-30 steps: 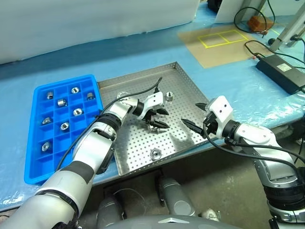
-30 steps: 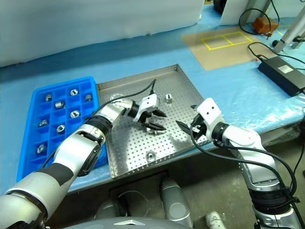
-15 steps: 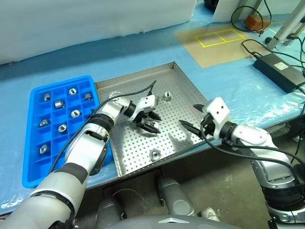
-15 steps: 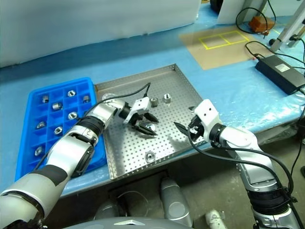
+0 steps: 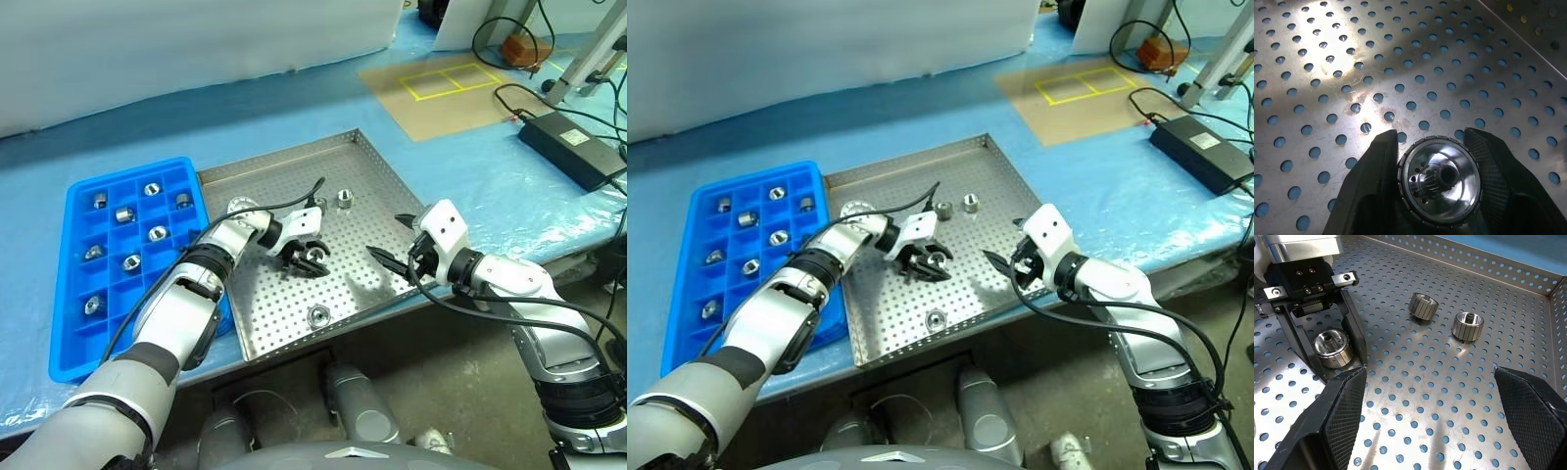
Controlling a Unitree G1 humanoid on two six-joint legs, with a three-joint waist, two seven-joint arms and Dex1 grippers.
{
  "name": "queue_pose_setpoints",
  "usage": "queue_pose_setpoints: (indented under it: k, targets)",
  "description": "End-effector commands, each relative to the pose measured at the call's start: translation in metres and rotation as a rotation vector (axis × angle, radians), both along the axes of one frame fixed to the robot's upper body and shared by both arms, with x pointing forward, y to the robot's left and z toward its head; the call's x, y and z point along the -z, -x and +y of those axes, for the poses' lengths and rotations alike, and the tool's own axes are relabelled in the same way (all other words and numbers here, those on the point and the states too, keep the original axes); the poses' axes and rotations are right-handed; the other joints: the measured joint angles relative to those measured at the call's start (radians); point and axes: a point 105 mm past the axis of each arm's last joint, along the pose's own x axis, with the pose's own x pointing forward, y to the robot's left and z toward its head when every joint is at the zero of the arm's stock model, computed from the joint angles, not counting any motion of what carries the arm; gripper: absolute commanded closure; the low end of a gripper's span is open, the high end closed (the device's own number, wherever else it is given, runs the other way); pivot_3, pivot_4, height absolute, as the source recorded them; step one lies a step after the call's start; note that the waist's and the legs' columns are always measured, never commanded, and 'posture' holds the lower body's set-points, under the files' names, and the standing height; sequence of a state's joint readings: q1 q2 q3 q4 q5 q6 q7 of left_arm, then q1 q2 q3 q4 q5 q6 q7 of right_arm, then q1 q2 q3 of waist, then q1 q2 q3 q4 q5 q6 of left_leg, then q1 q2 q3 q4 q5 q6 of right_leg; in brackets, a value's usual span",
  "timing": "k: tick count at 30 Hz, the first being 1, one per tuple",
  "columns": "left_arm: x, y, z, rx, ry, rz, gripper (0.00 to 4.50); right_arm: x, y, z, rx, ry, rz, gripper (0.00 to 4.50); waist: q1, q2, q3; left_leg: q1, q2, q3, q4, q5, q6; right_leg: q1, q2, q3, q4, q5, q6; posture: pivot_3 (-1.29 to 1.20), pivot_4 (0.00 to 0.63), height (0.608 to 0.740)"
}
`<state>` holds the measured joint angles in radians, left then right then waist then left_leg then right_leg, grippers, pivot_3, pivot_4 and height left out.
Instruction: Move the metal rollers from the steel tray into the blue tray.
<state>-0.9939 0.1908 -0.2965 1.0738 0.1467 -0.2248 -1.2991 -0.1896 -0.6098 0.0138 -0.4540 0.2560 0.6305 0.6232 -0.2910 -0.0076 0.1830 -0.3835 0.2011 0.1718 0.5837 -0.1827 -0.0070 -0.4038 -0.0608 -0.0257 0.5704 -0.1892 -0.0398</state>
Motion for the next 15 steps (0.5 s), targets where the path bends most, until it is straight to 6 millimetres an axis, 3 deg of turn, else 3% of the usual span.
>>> queue_pose_setpoints:
  k: [1,7,10,15]
  targets:
    - [0.009,-0.002,0.008,-0.024,-0.044,-0.003,2.67,-0.011,-0.001,0.005,-0.019,-0.007,-0.053,0.19,0.000,0.000,0.000,0.000,0.000,0.000,0.000,0.000,0.000,0.000,0.000,0.000,0.000,0.000,0.001,-0.78,0.150,0.740]
    - [0.004,-0.005,0.014,-0.036,-0.037,-0.004,2.68,-0.013,-0.005,0.008,-0.039,-0.005,-0.059,0.19,-0.001,0.000,0.000,0.000,0.000,0.000,0.001,0.000,0.000,0.000,0.000,0.000,0.000,-0.001,0.001,-0.75,0.150,0.740]
    - [-0.014,-0.014,0.013,-0.082,0.027,-0.026,2.68,-0.014,-0.007,0.011,-0.055,-0.008,-0.061,0.19,-0.001,0.000,0.000,0.000,0.000,0.000,0.001,0.000,0.000,0.000,0.000,0.000,0.000,0.000,0.001,-0.73,0.150,0.740]
    - [-0.069,-0.032,0.024,-0.161,0.178,-0.063,2.68,-0.014,-0.012,0.027,-0.140,-0.017,-0.057,0.19,0.001,0.000,0.000,-0.003,0.000,-0.001,-0.001,0.001,0.002,-0.003,0.000,0.000,0.001,0.002,-0.004,-0.66,0.150,0.740]
